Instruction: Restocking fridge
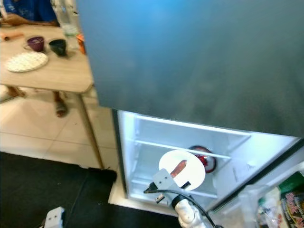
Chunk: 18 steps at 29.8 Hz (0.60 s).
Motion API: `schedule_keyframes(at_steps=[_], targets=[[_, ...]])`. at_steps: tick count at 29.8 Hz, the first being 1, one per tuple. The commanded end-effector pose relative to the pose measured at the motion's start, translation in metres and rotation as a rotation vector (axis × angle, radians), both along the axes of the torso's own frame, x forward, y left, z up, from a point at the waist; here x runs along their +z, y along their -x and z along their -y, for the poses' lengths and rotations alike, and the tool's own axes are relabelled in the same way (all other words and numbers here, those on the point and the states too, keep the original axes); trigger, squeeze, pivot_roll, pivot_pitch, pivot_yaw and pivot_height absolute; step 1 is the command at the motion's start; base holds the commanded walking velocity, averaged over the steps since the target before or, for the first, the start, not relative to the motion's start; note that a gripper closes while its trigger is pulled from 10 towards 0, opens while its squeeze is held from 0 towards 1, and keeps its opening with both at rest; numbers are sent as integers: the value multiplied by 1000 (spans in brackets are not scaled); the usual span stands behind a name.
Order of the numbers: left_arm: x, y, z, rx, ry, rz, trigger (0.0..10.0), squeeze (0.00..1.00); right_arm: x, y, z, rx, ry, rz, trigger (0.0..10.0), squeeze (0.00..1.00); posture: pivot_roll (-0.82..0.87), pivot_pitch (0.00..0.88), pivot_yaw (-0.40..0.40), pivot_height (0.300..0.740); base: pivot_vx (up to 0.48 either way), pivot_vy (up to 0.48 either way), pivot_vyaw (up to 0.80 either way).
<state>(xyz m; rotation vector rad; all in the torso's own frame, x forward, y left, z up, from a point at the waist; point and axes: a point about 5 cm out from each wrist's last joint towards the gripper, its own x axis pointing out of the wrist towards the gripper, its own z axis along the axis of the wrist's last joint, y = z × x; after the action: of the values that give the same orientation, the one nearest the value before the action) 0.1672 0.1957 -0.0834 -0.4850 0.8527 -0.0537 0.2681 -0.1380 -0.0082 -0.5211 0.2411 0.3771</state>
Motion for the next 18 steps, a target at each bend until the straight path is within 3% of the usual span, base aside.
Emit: schedule_keyframes(at_steps=[1,12,18], targets=[[-5,12,-3,10,-5,-38,10000,0,-1,2,-4,14,-4,6,10000,0,-95,135,-7,740,0,0,0],[-5,13,0,-8,10,-35,10000,0,6,-4,-9,45,0,44,10000,0,-95,134,-8,740,0,0,0],[-2,5,3,-55,3,3,10000,0,22,-16,-14,87,-17,114,10000,0,-95,134,-7,740,0,0,0]])
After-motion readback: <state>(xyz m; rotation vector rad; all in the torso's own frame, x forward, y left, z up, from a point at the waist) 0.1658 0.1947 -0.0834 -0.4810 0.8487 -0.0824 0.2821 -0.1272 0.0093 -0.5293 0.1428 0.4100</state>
